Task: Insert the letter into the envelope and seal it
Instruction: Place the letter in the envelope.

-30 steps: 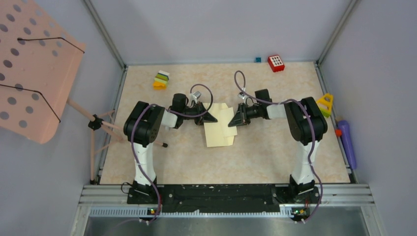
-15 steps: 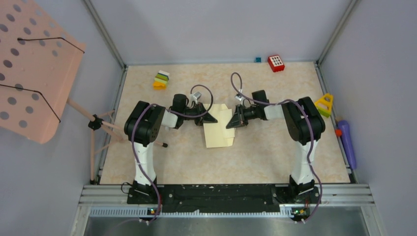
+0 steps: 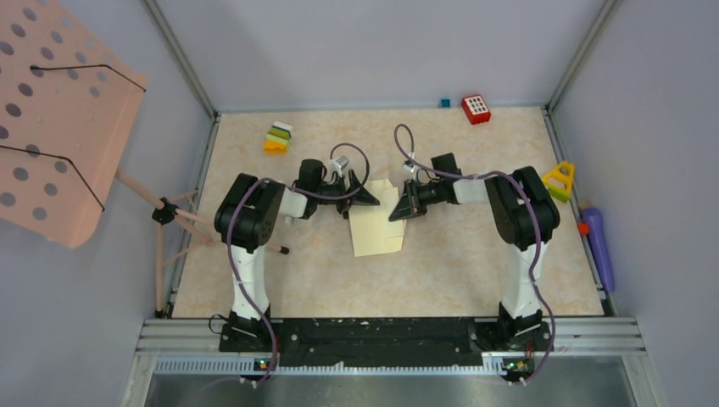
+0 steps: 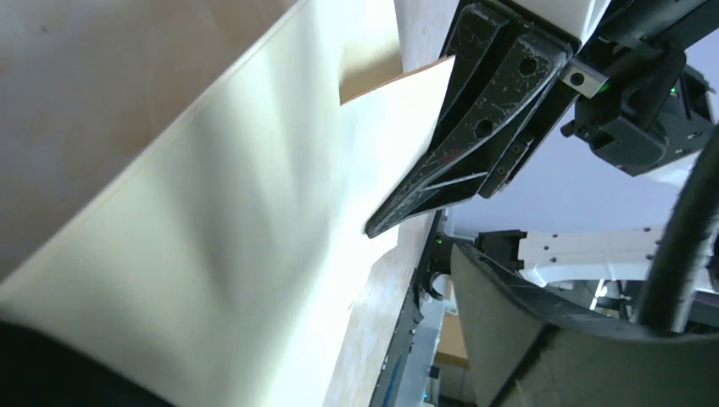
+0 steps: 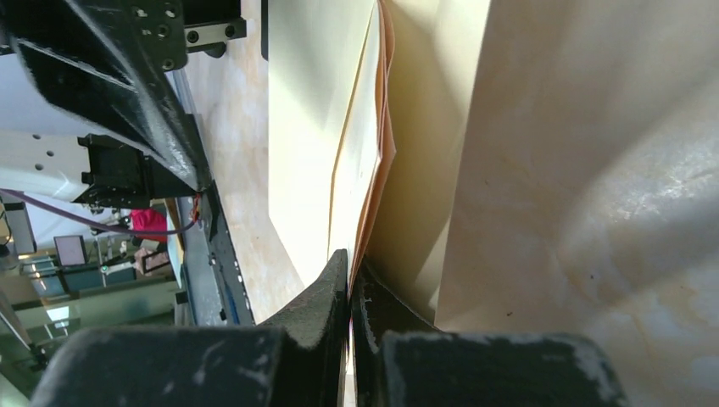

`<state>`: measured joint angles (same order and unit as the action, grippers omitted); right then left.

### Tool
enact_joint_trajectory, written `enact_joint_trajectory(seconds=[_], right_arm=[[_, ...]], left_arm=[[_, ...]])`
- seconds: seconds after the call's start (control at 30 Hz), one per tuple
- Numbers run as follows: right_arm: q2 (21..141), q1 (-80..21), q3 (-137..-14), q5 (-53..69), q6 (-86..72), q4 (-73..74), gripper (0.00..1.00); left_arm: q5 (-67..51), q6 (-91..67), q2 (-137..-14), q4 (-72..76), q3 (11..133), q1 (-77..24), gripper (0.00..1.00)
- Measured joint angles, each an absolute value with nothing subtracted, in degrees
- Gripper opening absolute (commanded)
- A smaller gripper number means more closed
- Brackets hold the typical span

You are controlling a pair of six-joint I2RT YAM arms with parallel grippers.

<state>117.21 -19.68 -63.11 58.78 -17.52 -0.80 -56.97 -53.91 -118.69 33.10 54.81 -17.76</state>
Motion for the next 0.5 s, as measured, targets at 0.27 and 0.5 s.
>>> enact_joint_trajectory(seconds=[0.27,0.5], right_arm=[[117.1,-16.6,-61.6,57.4,-18.2,-0.8,0.00],[116.9,-14.7,-60.4,55.7,-19.6,-0.9,0.00]], left_arm=[[-55.4,-46.7,-116.9,21.2,59.6,-17.1,0.99],[-49.9,-39.1,-114.8,9.7,63.0,-17.1,0.98]])
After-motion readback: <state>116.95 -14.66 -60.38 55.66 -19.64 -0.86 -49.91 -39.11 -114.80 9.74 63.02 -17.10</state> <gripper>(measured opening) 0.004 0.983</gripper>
